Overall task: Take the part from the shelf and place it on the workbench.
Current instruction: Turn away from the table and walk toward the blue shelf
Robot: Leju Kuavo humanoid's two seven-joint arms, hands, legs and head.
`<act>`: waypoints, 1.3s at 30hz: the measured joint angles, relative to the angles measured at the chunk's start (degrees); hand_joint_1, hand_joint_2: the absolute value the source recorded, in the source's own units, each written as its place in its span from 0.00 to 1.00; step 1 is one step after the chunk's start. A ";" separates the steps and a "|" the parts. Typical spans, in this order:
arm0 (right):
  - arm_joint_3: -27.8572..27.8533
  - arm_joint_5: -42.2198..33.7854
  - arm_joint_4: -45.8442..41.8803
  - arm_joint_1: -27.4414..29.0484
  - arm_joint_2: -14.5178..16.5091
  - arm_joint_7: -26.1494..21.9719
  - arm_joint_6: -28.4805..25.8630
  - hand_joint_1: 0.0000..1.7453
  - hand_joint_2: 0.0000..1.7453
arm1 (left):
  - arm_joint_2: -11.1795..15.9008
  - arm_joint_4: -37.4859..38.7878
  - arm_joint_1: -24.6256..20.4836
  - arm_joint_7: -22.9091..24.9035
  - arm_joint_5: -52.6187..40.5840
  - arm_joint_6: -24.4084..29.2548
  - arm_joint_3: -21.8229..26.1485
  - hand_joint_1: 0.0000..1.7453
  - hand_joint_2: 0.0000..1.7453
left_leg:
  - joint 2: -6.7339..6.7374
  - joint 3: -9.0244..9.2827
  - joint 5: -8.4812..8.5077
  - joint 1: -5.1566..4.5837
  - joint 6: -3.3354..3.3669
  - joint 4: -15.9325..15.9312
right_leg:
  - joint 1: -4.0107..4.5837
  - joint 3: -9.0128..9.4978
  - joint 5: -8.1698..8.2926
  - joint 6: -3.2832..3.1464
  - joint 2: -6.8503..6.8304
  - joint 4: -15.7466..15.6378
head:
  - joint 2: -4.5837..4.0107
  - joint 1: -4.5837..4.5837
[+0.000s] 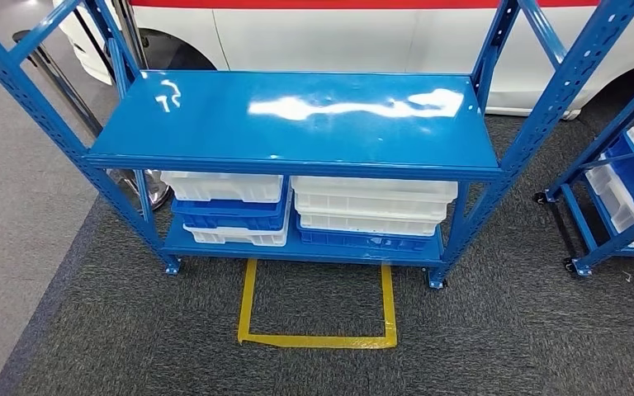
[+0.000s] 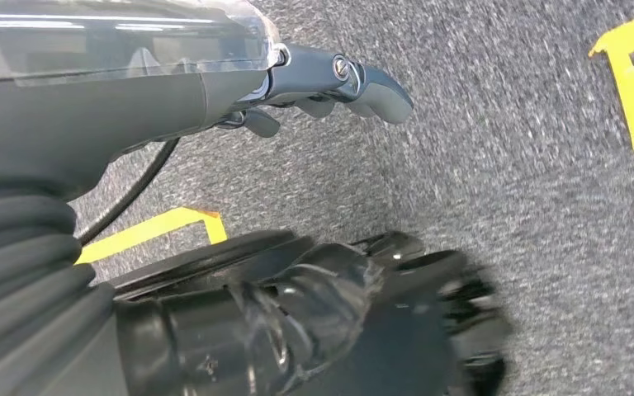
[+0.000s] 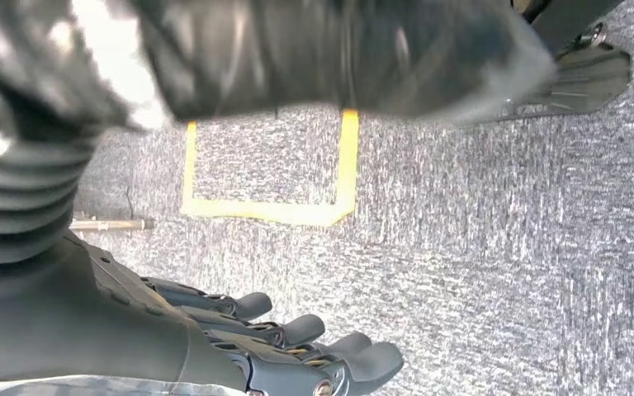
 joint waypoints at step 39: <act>37.46 -31.60 -8.21 4.34 -6.95 4.97 11.60 0.00 1.00 | 7.95 -4.64 11.05 11.13 47.03 -9.02 -37.71 0.00 0.00 | -0.11 5.40 7.37 -1.18 2.12 -12.87 | 0.67 1.09 -1.19 0.80 0.33 0.21 | 0.00 0.09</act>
